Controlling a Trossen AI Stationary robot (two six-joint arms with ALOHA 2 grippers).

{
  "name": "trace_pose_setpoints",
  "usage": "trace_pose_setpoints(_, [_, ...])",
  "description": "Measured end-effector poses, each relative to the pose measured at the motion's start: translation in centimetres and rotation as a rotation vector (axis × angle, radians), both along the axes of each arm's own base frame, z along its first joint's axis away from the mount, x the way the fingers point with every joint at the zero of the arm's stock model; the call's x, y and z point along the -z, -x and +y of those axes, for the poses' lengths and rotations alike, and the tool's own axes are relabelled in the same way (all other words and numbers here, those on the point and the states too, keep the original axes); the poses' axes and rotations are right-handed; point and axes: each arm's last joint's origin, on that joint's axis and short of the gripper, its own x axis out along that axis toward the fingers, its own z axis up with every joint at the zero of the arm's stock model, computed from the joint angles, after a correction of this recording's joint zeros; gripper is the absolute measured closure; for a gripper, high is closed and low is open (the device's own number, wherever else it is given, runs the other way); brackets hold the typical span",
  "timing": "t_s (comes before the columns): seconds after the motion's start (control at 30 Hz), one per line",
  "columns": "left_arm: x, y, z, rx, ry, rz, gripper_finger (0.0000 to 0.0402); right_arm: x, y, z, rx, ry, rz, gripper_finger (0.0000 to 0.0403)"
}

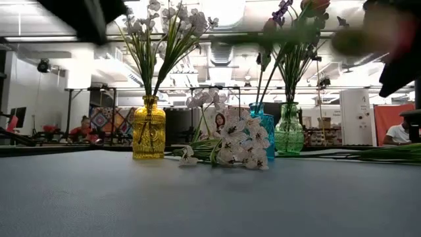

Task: Sort flowers into vase by color
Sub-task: Put the pink tulip into the blue flower vase

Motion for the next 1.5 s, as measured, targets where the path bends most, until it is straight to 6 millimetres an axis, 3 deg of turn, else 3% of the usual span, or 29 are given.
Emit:
trace_pose_setpoints(0.23, [-4.8,0.3,-0.1,0.083,0.011,-0.294,0.0401,0.6,-0.8,3.4,-0.144,0.119,-0.137,0.0104])
trace_pose_setpoints(0.47, [-7.3,-1.4,-1.1,0.240,-0.051,-0.612,0.0402,2.1,-2.7,8.3,-0.360,0.267,-0.321,0.0112])
trace_pose_setpoints(0.7, [-6.7,-3.9,-1.0,0.286,-0.166,-0.757,0.0402,2.4,-5.9,12.7,-0.521,0.547,-0.588,0.0115])
trace_pose_setpoints(0.87, [-4.9,-6.0,-0.5,0.274,-0.220,-0.783,0.0402,1.2,-7.5,14.8,-0.578,0.712,-0.794,0.0129])
trace_pose_setpoints(1.1, [-3.5,-7.8,0.6,0.225,-0.232,-0.791,0.0401,-0.6,-8.1,15.4,-0.537,0.825,-0.963,0.0158])
trace_pose_setpoints(1.5, [-3.5,-8.4,1.8,0.138,-0.276,-0.790,0.0401,-1.8,-8.6,15.2,-0.538,0.796,-1.015,0.0226])
